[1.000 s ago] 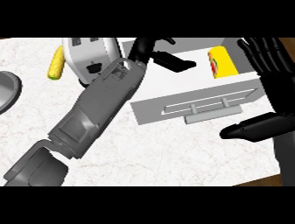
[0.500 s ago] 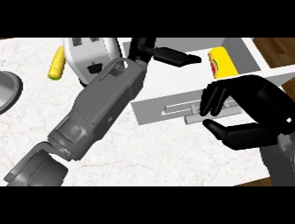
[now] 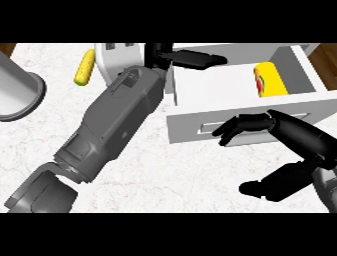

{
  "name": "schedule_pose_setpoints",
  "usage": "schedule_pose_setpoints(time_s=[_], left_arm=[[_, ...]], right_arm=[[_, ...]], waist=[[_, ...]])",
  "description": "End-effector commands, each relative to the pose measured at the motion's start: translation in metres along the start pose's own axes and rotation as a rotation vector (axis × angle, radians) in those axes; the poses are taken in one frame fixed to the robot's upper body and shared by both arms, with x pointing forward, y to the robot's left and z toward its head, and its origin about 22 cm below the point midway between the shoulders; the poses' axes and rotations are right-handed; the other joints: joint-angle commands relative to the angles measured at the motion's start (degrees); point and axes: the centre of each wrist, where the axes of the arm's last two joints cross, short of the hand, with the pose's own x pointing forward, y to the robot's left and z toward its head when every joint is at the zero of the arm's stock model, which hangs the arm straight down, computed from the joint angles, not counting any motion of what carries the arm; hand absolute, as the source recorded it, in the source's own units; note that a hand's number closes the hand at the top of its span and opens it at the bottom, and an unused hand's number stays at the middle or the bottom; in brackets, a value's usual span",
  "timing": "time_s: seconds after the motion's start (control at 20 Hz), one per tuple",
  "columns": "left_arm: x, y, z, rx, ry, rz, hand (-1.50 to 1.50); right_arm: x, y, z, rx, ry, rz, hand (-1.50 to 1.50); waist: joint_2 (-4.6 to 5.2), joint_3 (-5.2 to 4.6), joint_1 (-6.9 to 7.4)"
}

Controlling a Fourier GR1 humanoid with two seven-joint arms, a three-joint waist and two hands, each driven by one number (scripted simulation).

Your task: Pick up the cup, place it into the drawer and close the drawer

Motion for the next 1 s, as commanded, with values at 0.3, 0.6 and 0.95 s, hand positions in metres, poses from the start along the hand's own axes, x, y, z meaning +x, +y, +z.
schedule_pose_setpoints(time_s=[0.3,0.6,0.95], left_arm=[[-0.026,0.022,0.020,0.013,-0.020,0.100,-1.50],[-0.022,0.045,0.022,0.030,-0.021,0.140,-1.50],[-0.035,0.091,0.042,0.029,-0.035,0.152,-1.50]], right_arm=[[-0.075,0.054,-0.019,-0.018,0.299,0.195,-1.50],[-0.135,0.055,-0.043,0.067,0.395,0.220,1.50],[-0.169,0.024,-0.057,-0.075,0.361,0.213,1.50]], waist=[[-0.79,0.00,6.84],[-0.69,0.08,9.93],[0.04,0.19,11.81]])
